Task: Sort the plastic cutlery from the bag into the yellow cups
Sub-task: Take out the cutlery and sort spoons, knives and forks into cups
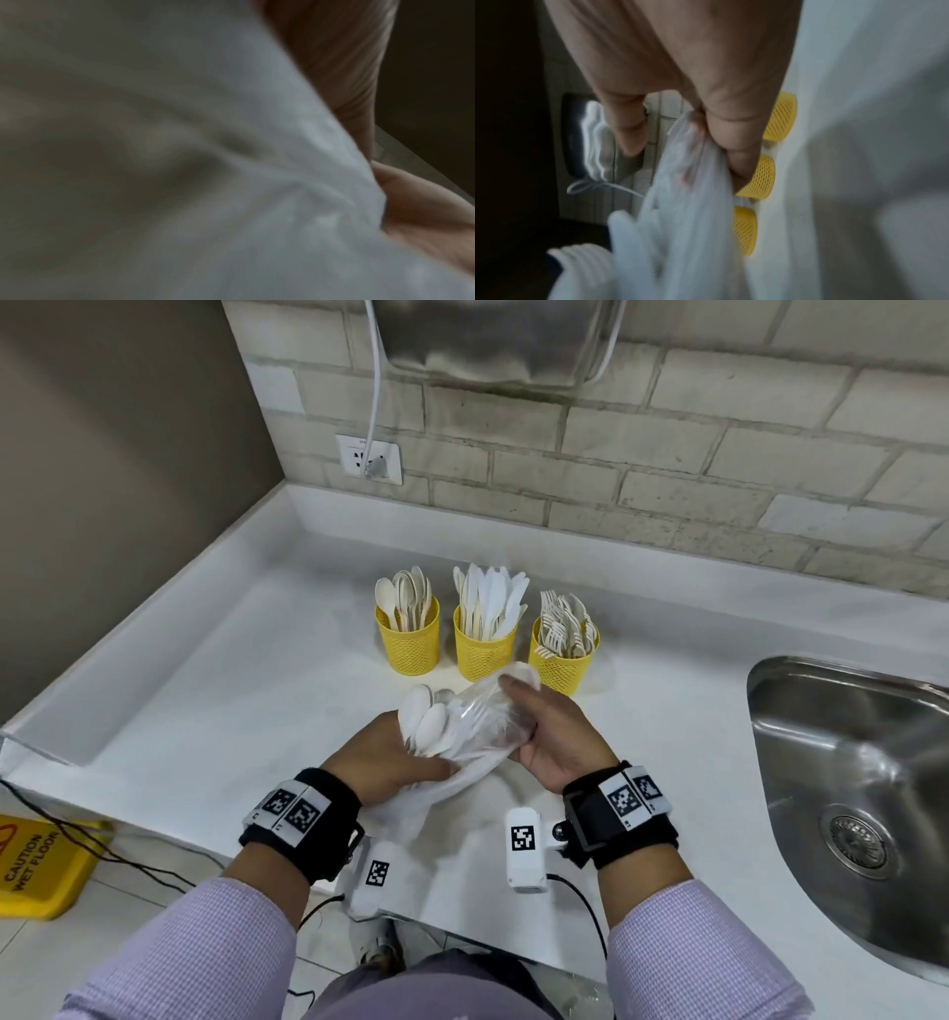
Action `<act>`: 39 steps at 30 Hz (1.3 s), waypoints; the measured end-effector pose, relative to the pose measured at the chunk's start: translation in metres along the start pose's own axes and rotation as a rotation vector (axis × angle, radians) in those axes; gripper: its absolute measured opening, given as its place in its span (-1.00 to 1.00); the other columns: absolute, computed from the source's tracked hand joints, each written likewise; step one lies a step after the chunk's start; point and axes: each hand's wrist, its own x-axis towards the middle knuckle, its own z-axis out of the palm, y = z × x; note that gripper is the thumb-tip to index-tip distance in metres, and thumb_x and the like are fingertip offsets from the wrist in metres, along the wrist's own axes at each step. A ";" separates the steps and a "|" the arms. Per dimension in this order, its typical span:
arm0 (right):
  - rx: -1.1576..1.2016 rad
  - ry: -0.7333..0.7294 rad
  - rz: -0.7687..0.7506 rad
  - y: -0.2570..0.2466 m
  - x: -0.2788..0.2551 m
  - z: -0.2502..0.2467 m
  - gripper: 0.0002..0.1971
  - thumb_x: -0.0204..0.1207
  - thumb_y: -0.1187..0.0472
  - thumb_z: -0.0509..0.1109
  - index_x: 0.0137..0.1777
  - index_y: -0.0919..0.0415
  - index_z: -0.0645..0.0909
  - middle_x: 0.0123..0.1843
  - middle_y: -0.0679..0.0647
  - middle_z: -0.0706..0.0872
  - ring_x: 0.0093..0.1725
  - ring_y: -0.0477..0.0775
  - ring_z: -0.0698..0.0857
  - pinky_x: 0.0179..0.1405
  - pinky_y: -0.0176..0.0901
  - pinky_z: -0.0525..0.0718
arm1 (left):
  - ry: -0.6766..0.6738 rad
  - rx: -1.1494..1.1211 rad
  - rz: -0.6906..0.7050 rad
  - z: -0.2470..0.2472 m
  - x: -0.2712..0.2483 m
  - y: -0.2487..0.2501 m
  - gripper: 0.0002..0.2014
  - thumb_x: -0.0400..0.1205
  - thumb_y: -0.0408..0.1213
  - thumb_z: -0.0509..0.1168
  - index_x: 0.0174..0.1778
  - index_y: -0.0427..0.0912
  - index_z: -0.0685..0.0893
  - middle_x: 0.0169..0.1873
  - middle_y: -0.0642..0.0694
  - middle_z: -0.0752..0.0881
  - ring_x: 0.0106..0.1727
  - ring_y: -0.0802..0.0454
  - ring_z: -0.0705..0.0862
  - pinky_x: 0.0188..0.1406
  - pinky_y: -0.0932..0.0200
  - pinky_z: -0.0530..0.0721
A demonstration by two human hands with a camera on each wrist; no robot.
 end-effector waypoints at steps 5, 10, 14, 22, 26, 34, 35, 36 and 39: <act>-0.256 -0.062 0.001 -0.005 0.000 -0.005 -0.76 0.68 0.29 0.42 0.22 0.46 0.72 0.16 0.44 0.77 0.06 0.32 0.77 0.05 0.09 0.75 | -0.051 -0.160 0.014 -0.001 -0.003 0.008 -0.66 0.43 -0.25 0.66 0.10 -0.14 0.79 -0.05 -0.05 0.86 0.04 0.00 0.81 0.07 0.11 0.72; -0.061 -0.006 -0.050 -0.009 0.004 -0.007 -0.71 0.66 0.46 0.34 0.35 0.54 0.61 0.09 0.39 0.79 -0.04 0.26 0.83 -0.17 0.03 0.85 | -0.006 -0.214 -0.009 0.000 -0.001 0.016 -0.88 0.53 -0.36 0.59 -0.09 -0.17 0.79 -0.30 0.00 0.82 -0.23 0.10 0.77 -0.21 0.26 0.66; 0.105 0.065 -0.058 0.001 0.010 -0.006 -0.73 0.58 0.53 0.37 0.27 0.52 0.61 -0.09 0.35 0.81 -0.17 0.24 0.83 -0.21 0.02 0.85 | 0.053 -0.190 -0.026 -0.003 0.003 0.014 -0.88 0.51 -0.35 0.60 -0.12 -0.16 0.80 -0.32 0.00 0.81 -0.25 0.08 0.77 -0.19 0.18 0.64; 0.102 0.207 -0.036 0.017 0.015 -0.023 -0.82 0.57 0.55 0.35 0.14 0.45 0.62 -0.15 0.37 0.75 -0.22 0.27 0.80 -0.26 0.07 0.83 | 0.275 -0.486 -0.034 -0.003 0.011 0.013 -0.72 0.37 -0.27 0.60 -0.06 -0.30 0.81 -0.22 -0.29 0.81 -0.16 -0.22 0.78 0.05 -0.14 0.72; -0.152 0.307 -0.050 0.023 0.016 -0.033 -0.80 0.62 0.46 0.29 0.18 0.37 0.64 -0.02 0.38 0.76 -0.07 0.34 0.79 -0.11 0.21 0.78 | 0.397 -0.481 -0.009 -0.004 0.015 0.017 -0.88 0.55 -0.38 0.54 -0.03 -0.21 0.78 -0.28 -0.22 0.80 -0.19 -0.17 0.78 0.02 -0.10 0.72; -0.713 0.460 0.051 0.022 0.011 -0.040 -0.20 0.49 -0.01 0.46 0.69 0.17 0.25 0.57 0.22 0.52 0.48 0.33 0.58 0.40 0.31 0.66 | 0.534 -0.510 0.051 -0.014 0.018 0.030 -0.82 0.50 -0.21 0.59 -0.05 -0.11 0.78 -0.28 -0.21 0.80 -0.19 -0.14 0.77 0.05 -0.14 0.72; -0.917 0.479 0.014 0.020 0.009 -0.036 -0.13 0.52 -0.07 0.41 0.75 0.20 0.13 0.64 0.24 0.42 0.59 0.36 0.43 0.56 0.27 0.48 | 0.545 -0.507 0.058 -0.015 0.018 0.033 -0.85 0.49 -0.19 0.59 -0.09 -0.08 0.80 -0.27 -0.21 0.80 -0.19 -0.14 0.77 0.05 -0.15 0.72; -1.101 0.483 -0.048 0.018 0.005 -0.030 -0.10 0.51 -0.14 0.34 0.75 0.25 0.12 0.65 0.26 0.38 0.64 0.37 0.33 0.62 0.21 0.34 | 0.556 -0.507 0.068 -0.016 0.017 0.037 -0.88 0.48 -0.17 0.59 -0.14 -0.04 0.81 -0.27 -0.21 0.80 -0.18 -0.15 0.77 0.07 -0.17 0.72; -1.330 0.325 -0.264 0.010 -0.009 -0.002 -0.18 0.52 -0.18 0.26 0.70 0.29 0.29 0.66 0.25 0.41 0.66 0.30 0.28 0.65 0.10 0.20 | 0.576 -0.491 0.123 -0.015 0.017 0.050 -0.91 0.46 -0.15 0.57 -0.22 -0.04 0.83 -0.25 -0.23 0.80 -0.15 -0.17 0.78 0.13 -0.25 0.74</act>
